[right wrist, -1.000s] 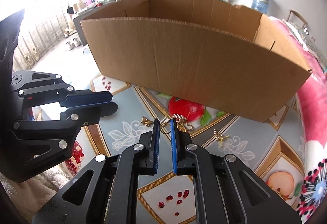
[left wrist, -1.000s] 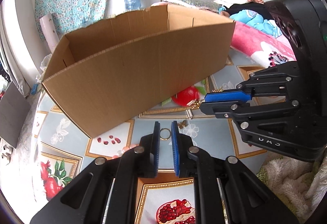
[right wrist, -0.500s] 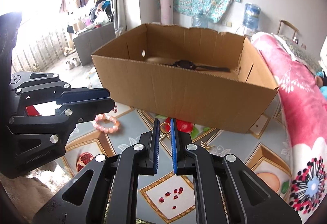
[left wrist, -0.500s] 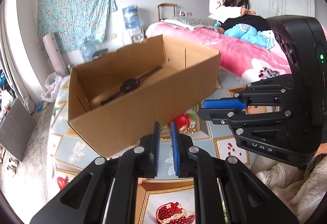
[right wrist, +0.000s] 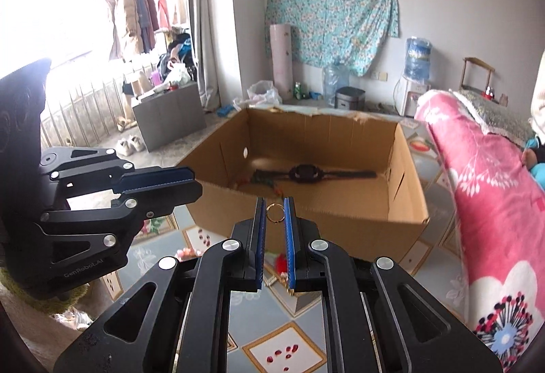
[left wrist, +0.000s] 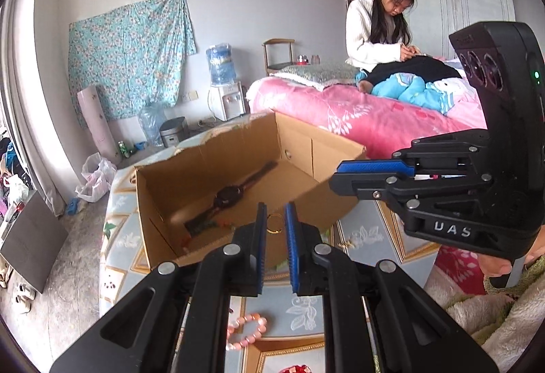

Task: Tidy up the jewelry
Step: 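Lift both tools with the gold pieces and carry them over the box, then open both tools to drop the gold pieces into the box, then withdraw both tools from the box toward the remaining gold charms, then close the left tool on a small gold charm beside the box, then close the right tool on the gold chain while the left tool holds its charm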

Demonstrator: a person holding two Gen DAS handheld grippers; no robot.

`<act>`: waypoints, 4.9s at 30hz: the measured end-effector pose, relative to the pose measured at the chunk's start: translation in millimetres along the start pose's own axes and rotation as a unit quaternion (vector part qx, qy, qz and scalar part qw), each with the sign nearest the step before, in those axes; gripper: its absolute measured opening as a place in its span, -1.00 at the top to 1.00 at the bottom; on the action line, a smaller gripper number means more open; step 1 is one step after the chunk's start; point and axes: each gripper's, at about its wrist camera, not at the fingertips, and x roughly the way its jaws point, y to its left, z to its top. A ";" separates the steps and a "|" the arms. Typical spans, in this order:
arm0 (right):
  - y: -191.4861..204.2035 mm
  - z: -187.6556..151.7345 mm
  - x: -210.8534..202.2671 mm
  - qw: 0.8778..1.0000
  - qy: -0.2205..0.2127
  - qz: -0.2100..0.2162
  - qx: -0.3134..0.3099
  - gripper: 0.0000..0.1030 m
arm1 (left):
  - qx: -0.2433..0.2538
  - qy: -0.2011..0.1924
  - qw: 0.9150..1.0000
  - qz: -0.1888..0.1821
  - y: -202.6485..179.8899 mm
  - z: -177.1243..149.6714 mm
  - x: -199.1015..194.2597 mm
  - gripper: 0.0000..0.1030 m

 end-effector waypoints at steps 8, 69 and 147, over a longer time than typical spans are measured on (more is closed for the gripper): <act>-24.9 38.8 11.0 1.000 -0.014 0.025 -0.006 0.84 | -0.006 -0.012 1.000 -0.010 18.9 30.9 12.3 0.79; -33.4 10.2 24.9 0.988 0.022 0.092 0.125 -0.37 | -0.170 0.118 0.978 0.000 76.3 -19.7 28.7 -0.48; -24.9 -80.3 91.8 0.981 0.176 0.046 0.070 0.37 | -0.056 0.184 0.981 -0.039 -6.4 -99.0 112.0 0.76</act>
